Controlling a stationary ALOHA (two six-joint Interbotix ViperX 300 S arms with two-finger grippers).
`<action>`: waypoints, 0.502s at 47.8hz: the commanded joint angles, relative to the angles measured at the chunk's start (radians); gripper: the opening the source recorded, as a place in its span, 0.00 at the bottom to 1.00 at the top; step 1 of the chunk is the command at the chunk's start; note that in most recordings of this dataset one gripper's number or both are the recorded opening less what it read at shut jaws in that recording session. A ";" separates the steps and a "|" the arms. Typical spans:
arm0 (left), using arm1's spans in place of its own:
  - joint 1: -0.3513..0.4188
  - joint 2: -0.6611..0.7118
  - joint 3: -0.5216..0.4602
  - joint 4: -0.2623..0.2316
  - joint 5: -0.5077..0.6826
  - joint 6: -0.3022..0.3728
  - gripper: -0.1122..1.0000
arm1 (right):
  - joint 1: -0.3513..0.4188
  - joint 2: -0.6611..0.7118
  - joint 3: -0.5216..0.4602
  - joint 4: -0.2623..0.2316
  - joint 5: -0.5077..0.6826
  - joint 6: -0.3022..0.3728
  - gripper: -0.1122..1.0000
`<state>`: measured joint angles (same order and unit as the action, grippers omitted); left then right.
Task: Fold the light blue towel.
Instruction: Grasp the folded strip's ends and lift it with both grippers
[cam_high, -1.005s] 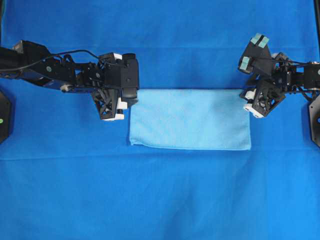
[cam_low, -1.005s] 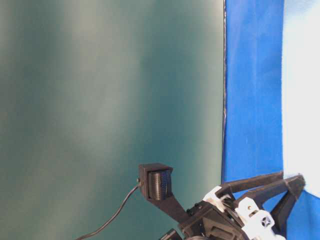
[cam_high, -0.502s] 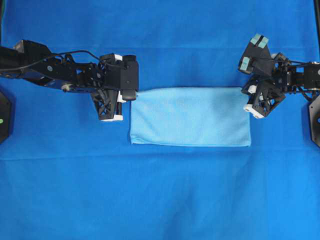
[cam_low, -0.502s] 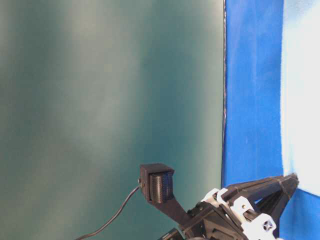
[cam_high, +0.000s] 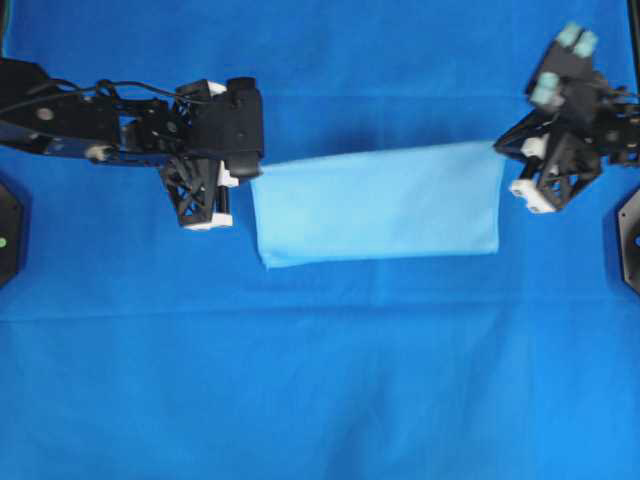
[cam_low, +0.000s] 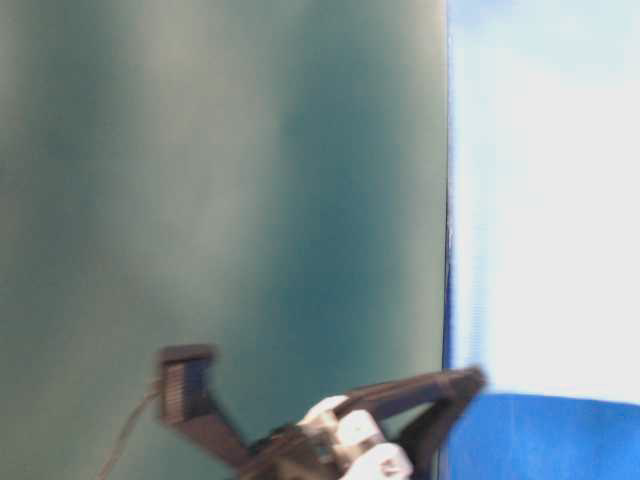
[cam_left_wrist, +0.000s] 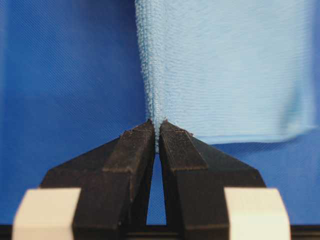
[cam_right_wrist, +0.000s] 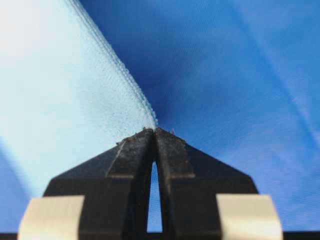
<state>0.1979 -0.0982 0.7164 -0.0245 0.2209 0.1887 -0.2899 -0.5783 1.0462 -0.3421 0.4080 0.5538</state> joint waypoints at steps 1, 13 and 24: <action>0.003 -0.078 -0.018 -0.002 0.003 0.000 0.12 | 0.006 -0.086 -0.026 -0.003 0.031 -0.002 0.12; -0.005 -0.209 -0.012 -0.002 0.000 0.000 0.12 | 0.012 -0.253 -0.025 -0.003 0.069 -0.002 0.12; -0.015 -0.227 -0.005 -0.002 -0.002 -0.020 0.12 | 0.012 -0.235 -0.025 -0.003 0.072 -0.003 0.12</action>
<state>0.1887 -0.3099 0.7194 -0.0245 0.2240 0.1718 -0.2746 -0.8283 1.0400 -0.3421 0.4817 0.5522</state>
